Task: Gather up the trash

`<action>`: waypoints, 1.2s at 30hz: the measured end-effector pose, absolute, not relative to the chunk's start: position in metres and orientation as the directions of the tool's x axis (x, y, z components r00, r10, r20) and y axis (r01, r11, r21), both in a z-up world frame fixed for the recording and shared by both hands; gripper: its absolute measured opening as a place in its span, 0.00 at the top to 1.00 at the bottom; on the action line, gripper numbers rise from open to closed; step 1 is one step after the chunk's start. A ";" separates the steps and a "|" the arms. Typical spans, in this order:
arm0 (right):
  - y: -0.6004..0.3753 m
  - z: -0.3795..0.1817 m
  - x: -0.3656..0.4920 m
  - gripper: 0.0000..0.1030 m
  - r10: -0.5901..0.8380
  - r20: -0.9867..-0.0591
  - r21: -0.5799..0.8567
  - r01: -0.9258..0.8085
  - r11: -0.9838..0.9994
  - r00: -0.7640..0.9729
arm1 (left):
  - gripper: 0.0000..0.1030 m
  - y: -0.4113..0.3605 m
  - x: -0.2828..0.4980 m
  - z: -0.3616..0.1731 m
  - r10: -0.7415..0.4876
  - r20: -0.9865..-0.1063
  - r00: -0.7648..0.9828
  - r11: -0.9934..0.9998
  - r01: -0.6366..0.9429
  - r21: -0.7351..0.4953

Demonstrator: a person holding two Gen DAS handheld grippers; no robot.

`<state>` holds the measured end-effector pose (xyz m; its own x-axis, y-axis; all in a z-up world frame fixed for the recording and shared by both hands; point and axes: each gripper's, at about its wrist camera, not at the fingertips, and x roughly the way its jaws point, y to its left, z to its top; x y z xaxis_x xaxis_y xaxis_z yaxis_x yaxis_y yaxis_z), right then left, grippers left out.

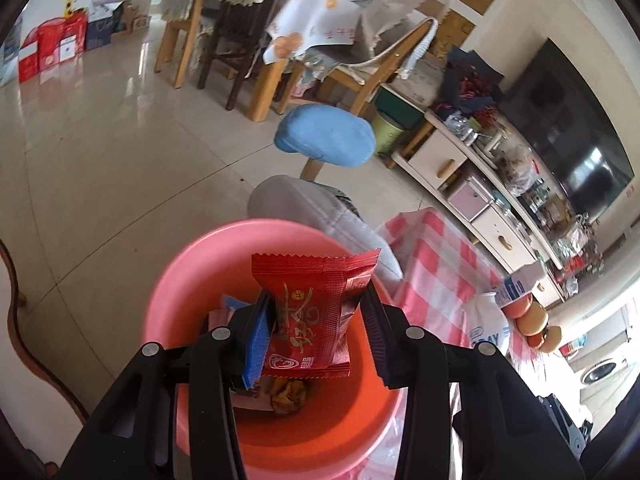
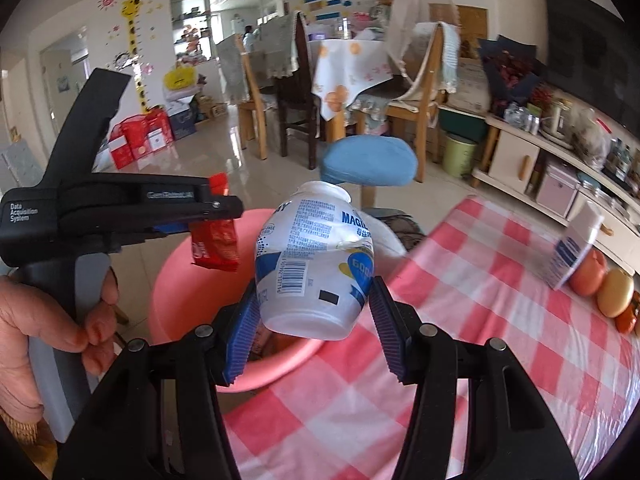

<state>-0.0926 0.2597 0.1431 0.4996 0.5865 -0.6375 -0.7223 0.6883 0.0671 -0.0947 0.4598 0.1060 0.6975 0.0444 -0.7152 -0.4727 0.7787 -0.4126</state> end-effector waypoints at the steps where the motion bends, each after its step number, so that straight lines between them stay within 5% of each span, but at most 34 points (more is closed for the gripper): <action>1: 0.266 0.142 -0.093 0.46 0.588 -0.641 0.066 -0.728 0.683 0.493 | 0.57 0.462 -0.094 0.104 0.046 -0.719 0.693 0.775 -0.479 -0.413; 9: 0.285 0.119 -0.098 0.46 0.592 -0.676 0.074 -0.759 0.646 0.439 | 0.55 0.470 -0.093 0.092 0.063 -0.748 0.661 0.759 -0.518 -0.394; 11: 0.287 0.114 -0.099 0.34 0.587 -0.684 0.076 -0.758 0.647 0.433 | 0.47 0.467 -0.093 0.091 0.069 -0.753 0.655 0.762 -0.522 -0.384; 13: 0.282 0.111 -0.098 0.25 0.593 -0.681 0.098 -0.749 0.655 0.430 | 0.29 0.466 -0.094 0.093 0.092 -0.752 0.653 0.762 -0.533 -0.369; 17: 0.260 0.111 -0.094 0.19 0.588 -0.669 0.125 -0.712 0.691 0.454 | 0.16 0.457 -0.093 0.101 0.128 -0.747 0.653 0.776 -0.535 -0.334; 36: 0.161 0.111 -0.098 0.14 0.529 -0.646 0.164 -0.577 0.800 0.550 | 0.09 0.401 -0.079 0.135 0.158 -0.697 0.699 0.859 -0.446 -0.253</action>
<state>-0.0975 0.1615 0.1115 0.5503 0.5293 -0.6458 -0.5773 0.7999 0.1638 -0.0790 0.4008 0.1353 0.6994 0.1582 -0.6970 -0.4461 0.8586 -0.2528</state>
